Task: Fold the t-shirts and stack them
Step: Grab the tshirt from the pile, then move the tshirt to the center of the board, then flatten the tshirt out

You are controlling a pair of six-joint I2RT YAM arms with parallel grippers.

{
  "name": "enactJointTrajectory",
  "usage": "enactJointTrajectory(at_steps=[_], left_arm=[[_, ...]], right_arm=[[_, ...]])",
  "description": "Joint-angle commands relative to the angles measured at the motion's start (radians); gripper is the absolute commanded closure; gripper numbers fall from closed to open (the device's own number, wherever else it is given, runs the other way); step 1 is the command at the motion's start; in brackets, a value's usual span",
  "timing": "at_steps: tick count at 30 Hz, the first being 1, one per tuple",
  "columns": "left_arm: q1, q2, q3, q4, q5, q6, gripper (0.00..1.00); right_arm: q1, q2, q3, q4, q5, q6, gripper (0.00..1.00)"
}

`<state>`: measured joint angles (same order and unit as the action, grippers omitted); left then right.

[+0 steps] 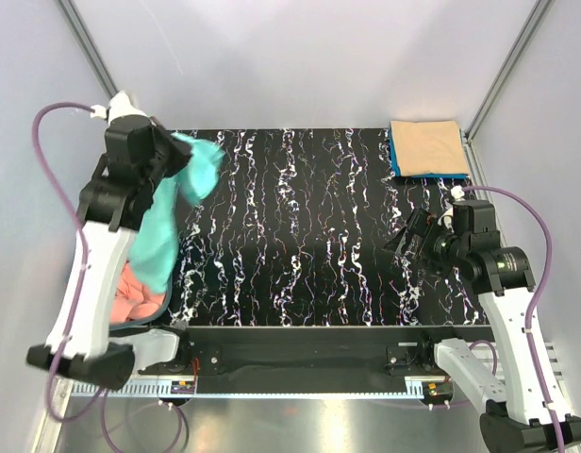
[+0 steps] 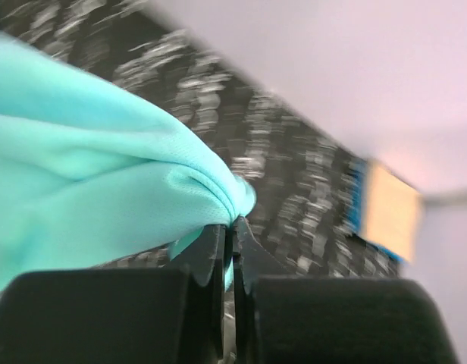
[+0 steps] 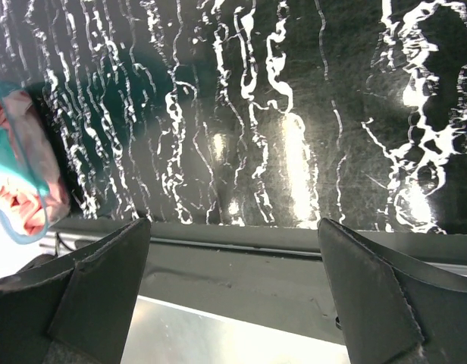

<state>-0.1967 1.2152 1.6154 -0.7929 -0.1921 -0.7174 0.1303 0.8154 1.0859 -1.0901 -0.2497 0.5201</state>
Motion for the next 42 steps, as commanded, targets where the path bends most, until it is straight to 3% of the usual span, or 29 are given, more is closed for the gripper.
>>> enactJointTrajectory(at_steps=[1, 4, 5, 8, 9, 12, 13, 14, 17, 21, 25, 26, 31, 33, 36, 42], left_arm=[[-0.165, -0.092, 0.084, -0.037, -0.059, 0.072, 1.00], [-0.332, -0.149, 0.019, -0.078, -0.066, 0.012, 1.00], [-0.434, -0.163, -0.052, -0.083, -0.078, -0.040, 1.00], [-0.604, -0.192, -0.238, -0.051, -0.125, -0.151, 0.92], [-0.691, -0.189, -0.289, -0.020, -0.074, -0.174, 0.85], [-0.811, -0.122, -0.373, 0.017, -0.049, -0.220, 0.49], [-0.817, -0.079, -0.376, 0.017, -0.024, -0.177, 0.16], [-0.817, -0.060, -0.355, -0.011, -0.023, -0.163, 0.08], [-0.817, -0.040, -0.325, -0.097, -0.056, -0.111, 0.06], [-0.764, -0.081, -0.374, -0.072, -0.095, -0.051, 0.08], [-0.557, -0.091, -0.442, -0.017, 0.012, 0.034, 0.23], [-0.459, -0.083, -0.448, -0.002, 0.040, 0.054, 0.26], [-0.265, 0.065, -0.390, 0.081, 0.117, 0.208, 0.28], [-0.215, 0.134, -0.356, 0.110, 0.120, 0.245, 0.18], [-0.153, 0.294, -0.272, 0.112, 0.126, 0.277, 0.13], [-0.041, 0.533, -0.184, 0.151, 0.172, 0.318, 0.19]], right_arm=[[0.008, -0.015, -0.006, 0.016, -0.063, -0.011, 0.00], [0.019, -0.009, -0.033, 0.032, -0.117, 0.017, 0.00], [0.025, -0.002, -0.034, 0.033, -0.123, 0.021, 0.00], [0.026, 0.005, -0.021, 0.019, -0.123, 0.018, 0.00], [0.028, 0.005, -0.018, 0.016, -0.125, 0.020, 0.00], [0.028, 0.013, -0.033, 0.015, -0.144, 0.018, 0.00], [0.026, 0.016, -0.041, 0.018, -0.151, 0.021, 0.00], [0.026, 0.019, -0.064, 0.025, -0.167, 0.023, 0.00], [0.028, 0.028, -0.104, 0.044, -0.192, 0.035, 0.00], [0.026, 0.065, -0.174, 0.093, -0.243, 0.050, 0.00], [0.026, 0.145, -0.195, 0.147, -0.255, 0.067, 0.02], [0.026, 0.183, -0.190, 0.154, -0.243, 0.072, 0.03], [0.026, 0.303, -0.098, 0.180, -0.039, 0.124, 0.15], [0.026, 0.370, -0.054, 0.193, 0.068, 0.142, 0.17], [0.025, 0.490, 0.018, 0.191, 0.179, 0.161, 0.15], [-0.011, 0.734, 0.164, 0.177, 0.247, 0.133, 0.14]])
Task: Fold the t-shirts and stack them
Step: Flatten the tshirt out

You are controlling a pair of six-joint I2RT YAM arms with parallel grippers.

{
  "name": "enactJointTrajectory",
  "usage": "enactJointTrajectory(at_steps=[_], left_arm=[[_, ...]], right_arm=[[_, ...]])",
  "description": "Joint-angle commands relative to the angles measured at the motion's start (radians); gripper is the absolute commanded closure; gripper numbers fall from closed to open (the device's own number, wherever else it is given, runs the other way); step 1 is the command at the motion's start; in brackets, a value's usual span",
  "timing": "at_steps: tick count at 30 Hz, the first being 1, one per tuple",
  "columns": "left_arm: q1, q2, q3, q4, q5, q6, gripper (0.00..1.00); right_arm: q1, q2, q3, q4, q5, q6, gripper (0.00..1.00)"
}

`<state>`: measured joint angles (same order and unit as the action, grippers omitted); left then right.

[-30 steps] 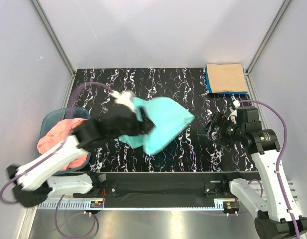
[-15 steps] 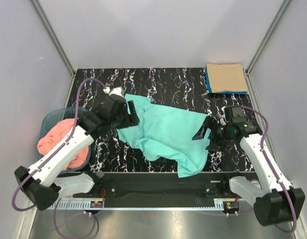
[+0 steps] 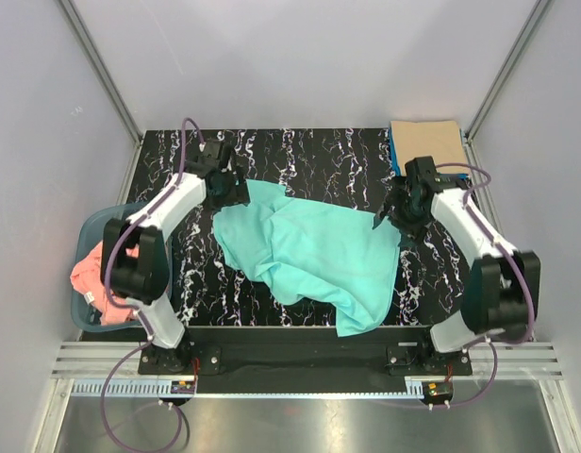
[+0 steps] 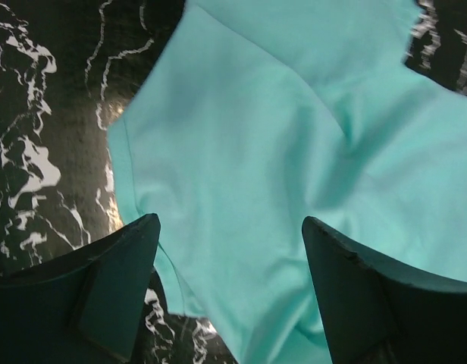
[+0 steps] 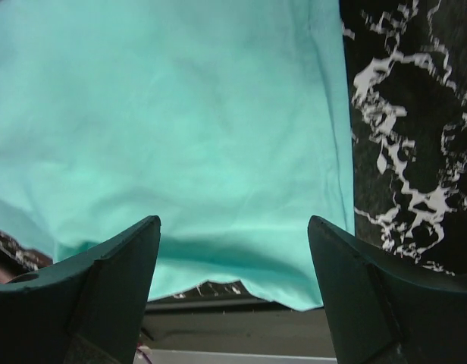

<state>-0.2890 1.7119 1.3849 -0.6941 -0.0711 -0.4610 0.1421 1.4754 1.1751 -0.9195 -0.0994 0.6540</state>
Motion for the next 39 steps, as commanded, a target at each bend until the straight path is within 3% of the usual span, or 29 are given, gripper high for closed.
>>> enactJointTrajectory(at_steps=[1, 5, 9, 20, 25, 28, 31, 32, 36, 38, 39], left_arm=[[0.065, 0.054, 0.051, 0.064, 0.059, 0.082, 0.21], [0.116, 0.162, 0.106, 0.088, 0.053, 0.151, 0.28], [0.125, 0.280, 0.186, 0.093, 0.050, 0.212, 0.28], [0.159, 0.439, 0.289, 0.079, 0.192, 0.142, 0.29], [0.165, 0.446, 0.278, 0.077, 0.198, 0.133, 0.33], [0.166, 0.448, 0.273, 0.082, 0.209, 0.131, 0.41], [0.166, 0.454, 0.281, 0.081, 0.221, 0.127, 0.55], [0.166, 0.453, 0.284, 0.076, 0.226, 0.125, 0.58], [0.166, 0.425, 0.289, 0.062, 0.200, 0.127, 0.92], [0.165, 0.397, 0.293, 0.054, 0.186, 0.127, 1.00], [0.165, 0.388, 0.304, 0.050, 0.180, 0.128, 1.00]], right_arm=[[-0.042, 0.101, 0.090, 0.007, 0.096, -0.008, 0.14], [-0.082, 0.239, 0.159, 0.027, 0.095, -0.036, 0.22], [-0.099, 0.354, 0.260, 0.025, 0.093, -0.053, 0.30], [-0.105, 0.601, 0.463, 0.005, 0.139, -0.057, 0.27], [-0.108, 0.631, 0.475, 0.004, 0.156, -0.059, 0.28], [-0.111, 0.657, 0.472, 0.010, 0.155, -0.066, 0.31], [-0.113, 0.672, 0.466, 0.022, 0.142, -0.073, 0.36], [-0.116, 0.674, 0.463, 0.030, 0.133, -0.076, 0.40], [-0.115, 0.668, 0.466, 0.039, 0.127, -0.094, 0.59], [-0.118, 0.658, 0.481, 0.036, 0.135, -0.102, 0.68], [-0.119, 0.655, 0.489, 0.031, 0.138, -0.105, 0.79]])
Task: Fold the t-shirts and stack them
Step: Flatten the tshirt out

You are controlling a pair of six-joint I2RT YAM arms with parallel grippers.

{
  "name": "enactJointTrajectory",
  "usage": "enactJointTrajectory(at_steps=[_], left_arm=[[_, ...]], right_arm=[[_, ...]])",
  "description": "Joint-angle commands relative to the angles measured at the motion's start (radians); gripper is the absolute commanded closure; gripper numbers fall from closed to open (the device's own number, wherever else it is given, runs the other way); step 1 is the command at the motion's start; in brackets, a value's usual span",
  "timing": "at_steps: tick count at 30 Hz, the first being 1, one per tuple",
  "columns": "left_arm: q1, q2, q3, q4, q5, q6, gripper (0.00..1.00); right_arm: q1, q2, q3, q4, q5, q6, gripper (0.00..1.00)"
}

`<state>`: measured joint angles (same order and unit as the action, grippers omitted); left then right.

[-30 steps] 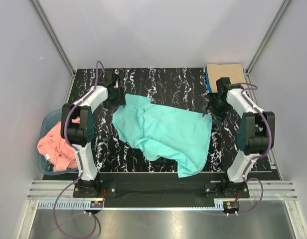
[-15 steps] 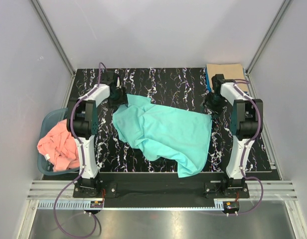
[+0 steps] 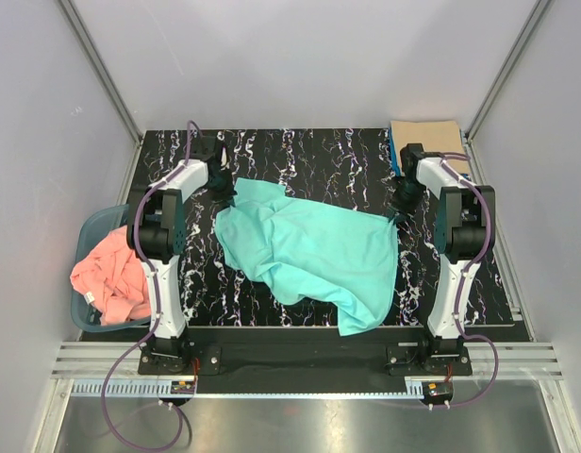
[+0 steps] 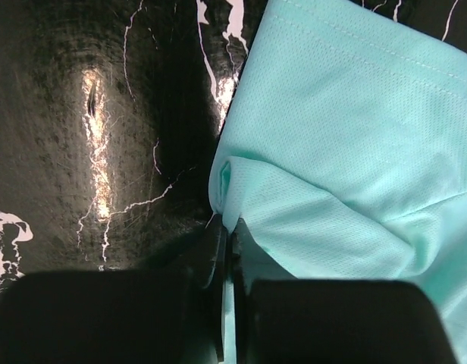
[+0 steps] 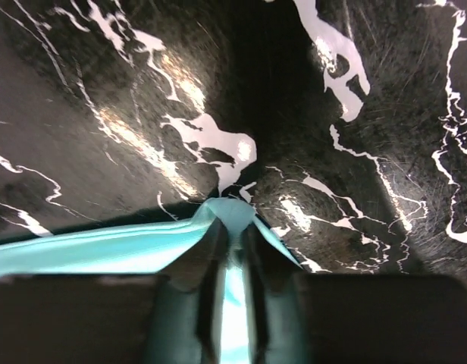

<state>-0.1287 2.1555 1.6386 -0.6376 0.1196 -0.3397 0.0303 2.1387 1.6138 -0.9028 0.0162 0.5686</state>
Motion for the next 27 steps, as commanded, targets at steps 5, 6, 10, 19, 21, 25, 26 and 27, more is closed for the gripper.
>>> enactJointTrajectory(at_steps=[5, 6, 10, 19, 21, 25, 26, 27], left_arm=[[0.004, -0.158, 0.081, -0.001, -0.061, 0.010, 1.00], [0.004, -0.170, 0.111, -0.001, -0.066, 0.016, 1.00], [0.004, -0.210, 0.239, -0.017, -0.078, 0.027, 1.00], [0.004, -0.446, 0.359, 0.073, -0.038, 0.057, 1.00], [0.004, -0.512, 0.318, 0.121, -0.060, 0.068, 1.00], [0.004, -0.707, 0.169, 0.196, -0.101, 0.079, 1.00], [0.004, -0.738, 0.074, 0.205, -0.104, 0.073, 1.00], [0.004, -0.765, 0.022, 0.211, -0.106, 0.068, 1.00]], right_arm=[[-0.009, -0.031, 0.168, -0.033, 0.051, -0.029, 1.00], [-0.009, -0.033, 0.194, -0.044, 0.050, -0.024, 1.00], [-0.013, -0.036, 0.421, -0.105, 0.070, 0.004, 1.00], [-0.023, -0.162, 0.784, -0.200, 0.059, 0.048, 1.00], [-0.024, -0.221, 0.749, -0.191, 0.068, 0.040, 1.00], [-0.023, -0.379, 0.638, -0.197, 0.120, 0.016, 1.00], [-0.024, -0.404, 0.617, -0.197, 0.116, 0.010, 1.00], [-0.024, -0.448, 0.592, -0.202, 0.110, 0.010, 1.00]])
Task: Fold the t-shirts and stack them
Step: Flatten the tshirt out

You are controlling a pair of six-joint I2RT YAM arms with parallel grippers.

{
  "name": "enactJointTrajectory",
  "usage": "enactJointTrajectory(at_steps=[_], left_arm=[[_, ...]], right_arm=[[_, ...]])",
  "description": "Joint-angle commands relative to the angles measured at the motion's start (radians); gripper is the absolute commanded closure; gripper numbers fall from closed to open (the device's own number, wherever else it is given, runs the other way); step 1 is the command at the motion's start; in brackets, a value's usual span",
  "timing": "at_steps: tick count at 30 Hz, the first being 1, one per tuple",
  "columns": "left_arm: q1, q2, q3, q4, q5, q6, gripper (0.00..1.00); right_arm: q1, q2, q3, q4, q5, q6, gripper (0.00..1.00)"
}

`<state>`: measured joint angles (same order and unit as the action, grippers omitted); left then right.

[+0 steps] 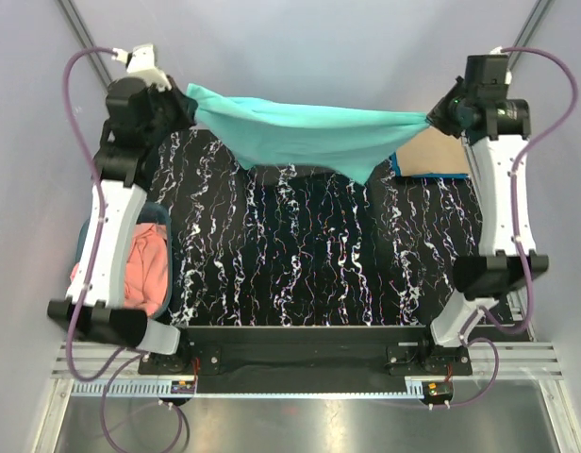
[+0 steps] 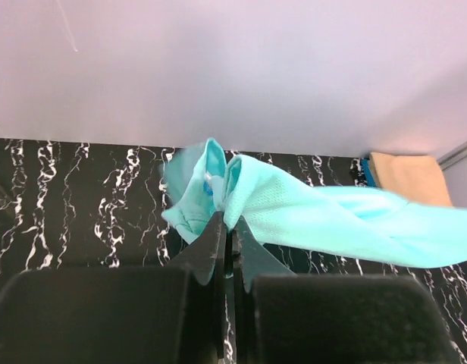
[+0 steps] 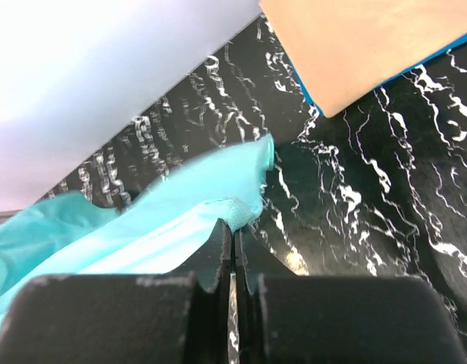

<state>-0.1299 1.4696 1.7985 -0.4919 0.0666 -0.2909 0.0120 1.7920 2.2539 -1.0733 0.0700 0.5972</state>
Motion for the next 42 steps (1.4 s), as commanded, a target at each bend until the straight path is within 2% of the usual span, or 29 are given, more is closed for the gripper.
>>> enactJointTrajectory(at_steps=[1, 3, 5, 6, 8, 9, 10, 12, 13, 14, 16, 17, 20, 23, 26, 28, 31, 35, 42], left_arm=[[0.006, -0.142, -0.190, 0.069, -0.057, 0.016, 1.00], [0.006, -0.205, -0.373, 0.064, -0.053, -0.013, 1.00], [0.006, -0.306, -0.503, 0.059, -0.062, -0.066, 1.00], [0.006, -0.339, -0.657, 0.058, -0.063, -0.088, 0.98], [0.006, -0.440, -0.790, 0.020, -0.065, -0.161, 0.97], [0.006, -0.471, -0.901, 0.004, -0.065, -0.181, 0.96], [0.006, -0.507, -0.962, -0.032, -0.048, -0.200, 0.84], [0.006, -0.625, -1.075, -0.091, -0.034, -0.272, 0.71], [0.006, -0.667, -1.100, -0.147, -0.021, -0.284, 0.61], [0.004, -0.710, -1.116, -0.181, -0.030, -0.321, 0.41], [-0.040, -0.842, -1.110, -0.238, -0.106, -0.361, 0.14], [-0.046, -0.879, -1.101, -0.244, -0.120, -0.378, 0.01], [-0.048, -0.919, -1.062, -0.270, -0.145, -0.360, 0.01], [-0.047, -0.832, -1.033, -0.286, -0.110, -0.321, 0.01], [-0.047, -0.717, -1.022, -0.248, 0.005, -0.307, 0.09], [-0.048, -0.680, -1.034, -0.171, 0.088, -0.318, 0.17], [-0.057, -0.599, -1.056, -0.122, 0.102, -0.317, 0.29], [-0.071, -0.464, -1.053, -0.109, 0.102, -0.306, 0.30], [-0.165, -0.215, -0.958, -0.030, 0.045, -0.281, 0.27]], right_arm=[[-0.006, -0.127, -0.118, -0.034, 0.030, -0.016, 1.00], [-0.006, -0.225, -0.224, -0.033, -0.002, 0.004, 1.00], [-0.006, -0.308, -0.457, -0.007, -0.067, 0.029, 1.00], [-0.004, -0.394, -0.635, 0.007, -0.117, 0.036, 1.00], [-0.006, -0.489, -0.825, 0.019, -0.145, 0.053, 1.00], [-0.006, -0.582, -0.996, 0.018, -0.150, 0.055, 1.00], [-0.006, -0.629, -1.074, 0.006, -0.157, 0.059, 1.00], [-0.006, -0.757, -1.213, -0.011, -0.180, 0.062, 0.96], [-0.006, -0.795, -1.319, -0.043, -0.205, 0.067, 0.92], [-0.006, -0.833, -1.361, -0.059, -0.216, 0.069, 0.77], [-0.006, -0.928, -1.447, -0.088, -0.231, 0.073, 0.65], [-0.006, -0.953, -1.461, -0.096, -0.230, 0.073, 0.55], [-0.006, -0.988, -1.475, -0.086, -0.230, 0.064, 0.47], [-0.006, -0.936, -1.450, -0.036, -0.271, 0.040, 0.43], [-0.006, -0.853, -1.413, -0.004, -0.318, 0.024, 0.43], [-0.006, -0.810, -1.401, 0.029, -0.361, 0.021, 0.43], [-0.006, -0.772, -1.407, 0.062, -0.401, 0.026, 0.43], [-0.006, -0.731, -1.415, 0.088, -0.389, 0.020, 0.43], [-0.006, -0.586, -1.393, 0.171, -0.345, 0.006, 0.44]])
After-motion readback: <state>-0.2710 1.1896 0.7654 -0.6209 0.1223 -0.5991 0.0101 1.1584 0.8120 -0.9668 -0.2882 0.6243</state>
